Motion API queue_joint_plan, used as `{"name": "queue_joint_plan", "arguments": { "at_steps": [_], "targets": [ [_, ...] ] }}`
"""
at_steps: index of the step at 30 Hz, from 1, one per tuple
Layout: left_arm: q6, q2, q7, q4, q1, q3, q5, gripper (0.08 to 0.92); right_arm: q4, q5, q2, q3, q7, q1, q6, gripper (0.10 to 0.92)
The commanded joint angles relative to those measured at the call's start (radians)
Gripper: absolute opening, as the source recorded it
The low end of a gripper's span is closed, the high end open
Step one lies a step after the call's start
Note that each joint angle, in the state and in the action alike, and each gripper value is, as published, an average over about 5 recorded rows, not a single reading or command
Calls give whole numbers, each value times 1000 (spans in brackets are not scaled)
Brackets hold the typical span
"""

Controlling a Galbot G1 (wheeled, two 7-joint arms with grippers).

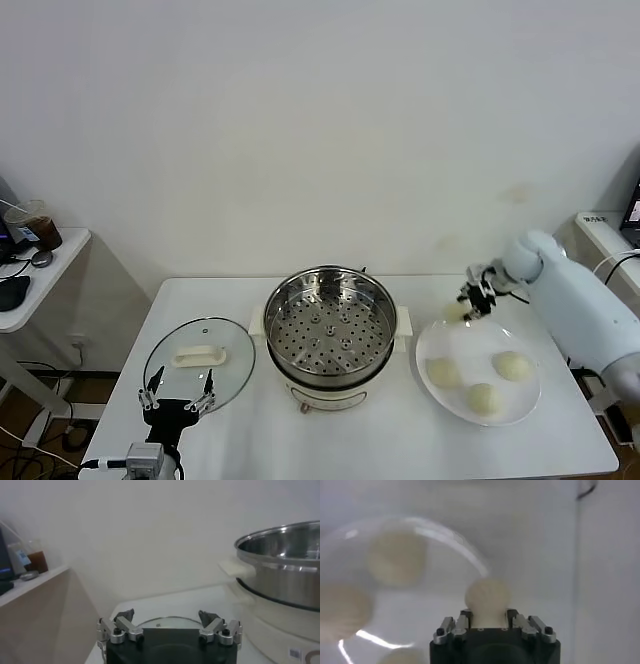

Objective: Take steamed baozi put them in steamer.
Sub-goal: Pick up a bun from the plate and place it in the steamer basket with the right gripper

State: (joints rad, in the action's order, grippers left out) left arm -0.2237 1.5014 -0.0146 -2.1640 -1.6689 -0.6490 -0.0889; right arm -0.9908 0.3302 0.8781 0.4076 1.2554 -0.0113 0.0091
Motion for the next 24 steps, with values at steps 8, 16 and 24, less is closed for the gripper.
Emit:
{"name": "queue_joint_plan", "arguments": {
  "at_steps": [8, 16, 24],
  "targets": [
    [0, 7, 5, -35, -1, -2, 2, 823, 205, -357, 316, 275, 92, 479, 468, 450],
    [0, 21, 13, -44, -8, -5, 2, 823, 223, -176, 466, 274, 90, 472, 819, 450],
    [0, 30, 23, -50, -15, -17, 5, 823, 33, -141, 448, 412, 78, 405, 820, 450]
  ]
}}
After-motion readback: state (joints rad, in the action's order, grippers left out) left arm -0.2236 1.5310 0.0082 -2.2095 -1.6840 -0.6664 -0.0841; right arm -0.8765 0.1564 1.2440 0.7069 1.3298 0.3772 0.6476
